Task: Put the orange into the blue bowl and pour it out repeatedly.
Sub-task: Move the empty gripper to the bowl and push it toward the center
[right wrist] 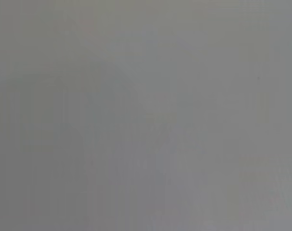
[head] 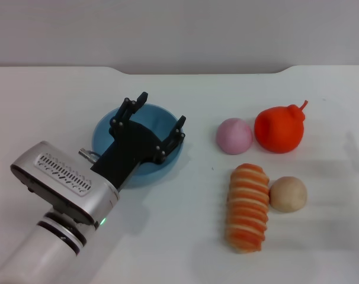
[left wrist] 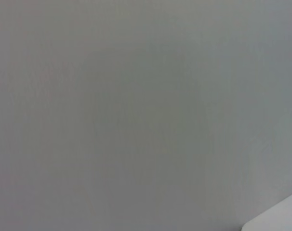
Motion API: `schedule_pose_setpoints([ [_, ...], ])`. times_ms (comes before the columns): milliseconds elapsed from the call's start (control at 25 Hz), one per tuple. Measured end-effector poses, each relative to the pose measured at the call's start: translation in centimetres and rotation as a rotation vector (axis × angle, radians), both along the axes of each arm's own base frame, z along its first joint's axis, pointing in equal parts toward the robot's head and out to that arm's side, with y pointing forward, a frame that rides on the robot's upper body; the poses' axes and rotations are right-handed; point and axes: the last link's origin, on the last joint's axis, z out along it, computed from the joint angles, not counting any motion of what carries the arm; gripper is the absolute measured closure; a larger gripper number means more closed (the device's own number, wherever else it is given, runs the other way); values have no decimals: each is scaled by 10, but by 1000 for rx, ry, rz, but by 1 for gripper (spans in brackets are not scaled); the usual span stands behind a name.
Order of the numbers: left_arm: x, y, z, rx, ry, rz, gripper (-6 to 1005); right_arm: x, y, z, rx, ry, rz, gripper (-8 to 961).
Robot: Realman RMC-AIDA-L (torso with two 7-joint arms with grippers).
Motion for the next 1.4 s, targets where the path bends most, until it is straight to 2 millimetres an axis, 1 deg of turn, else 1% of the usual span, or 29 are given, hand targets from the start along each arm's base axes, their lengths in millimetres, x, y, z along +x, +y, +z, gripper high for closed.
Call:
schedule_pose_setpoints([
  [520,-1,1,1,0,-7,14,198,1,1,1,7,-1,-6,198],
  [640,3,4,2,-6,-45,26,198,1,1,2,9,0,-8,198],
  [720,12,13,7,-4,-95,50,198,2,1,2,10,0,-11,198],
  [760,12,13,7,-4,-95,50,198,2,1,2,10,0,-11,198],
  [920,29,37,24,5,-132,100,197,3,1,2,7,-2,-18,198],
  [1080,44,64,48,-39,-103,159,197,2,4,3,9,-4,-12,198],
  [1160,50,77,63,-70,-73,202,197,2,5,4,12,-8,-9,198],
  [1280,53,89,80,-131,-5,281,197,1,6,5,14,-7,-6,198],
  [1320,54,95,92,-176,56,336,197,1,6,5,15,-7,-4,198],
  [1400,55,99,102,-214,105,378,197,1,7,5,15,-8,-4,198],
])
